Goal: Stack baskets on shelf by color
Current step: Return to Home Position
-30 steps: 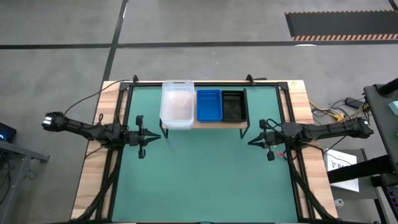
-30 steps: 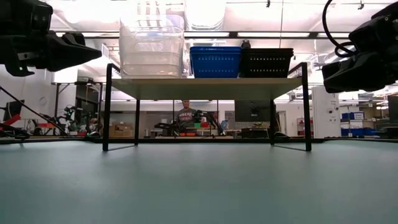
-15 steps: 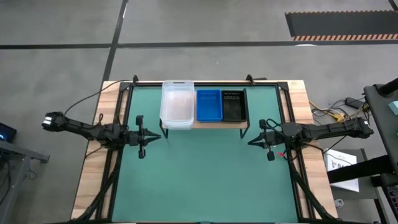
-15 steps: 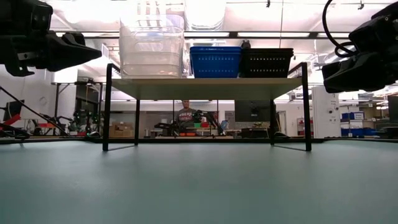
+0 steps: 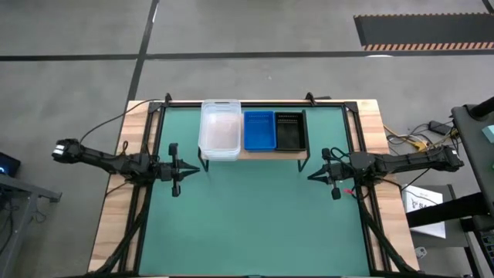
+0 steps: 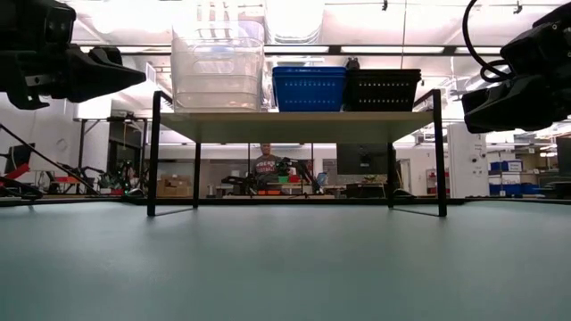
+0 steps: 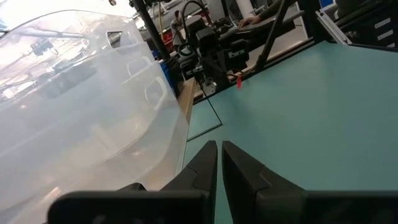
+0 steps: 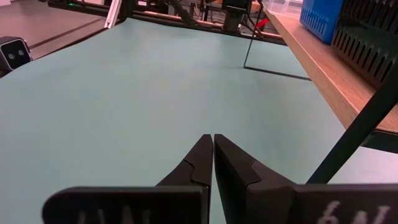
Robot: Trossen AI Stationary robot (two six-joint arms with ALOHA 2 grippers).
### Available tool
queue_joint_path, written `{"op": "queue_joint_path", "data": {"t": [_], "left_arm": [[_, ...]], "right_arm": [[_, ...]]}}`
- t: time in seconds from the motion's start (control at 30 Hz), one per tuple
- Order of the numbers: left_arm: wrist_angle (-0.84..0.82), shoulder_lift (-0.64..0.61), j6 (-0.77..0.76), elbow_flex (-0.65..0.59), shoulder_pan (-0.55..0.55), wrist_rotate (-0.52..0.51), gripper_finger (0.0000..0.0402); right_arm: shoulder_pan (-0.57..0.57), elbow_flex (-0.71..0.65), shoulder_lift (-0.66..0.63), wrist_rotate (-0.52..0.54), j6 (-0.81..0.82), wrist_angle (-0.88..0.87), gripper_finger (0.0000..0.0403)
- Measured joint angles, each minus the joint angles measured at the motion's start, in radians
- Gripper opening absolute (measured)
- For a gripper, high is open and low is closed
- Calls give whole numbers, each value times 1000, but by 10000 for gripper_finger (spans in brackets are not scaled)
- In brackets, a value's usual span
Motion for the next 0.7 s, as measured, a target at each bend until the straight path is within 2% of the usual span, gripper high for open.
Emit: {"op": "queue_joint_path", "data": {"t": [0.7], "left_arm": [[0, 0, 0, 0, 0, 0, 8]], "right_arm": [[0, 0, 0, 0, 0, 0, 9]]}}
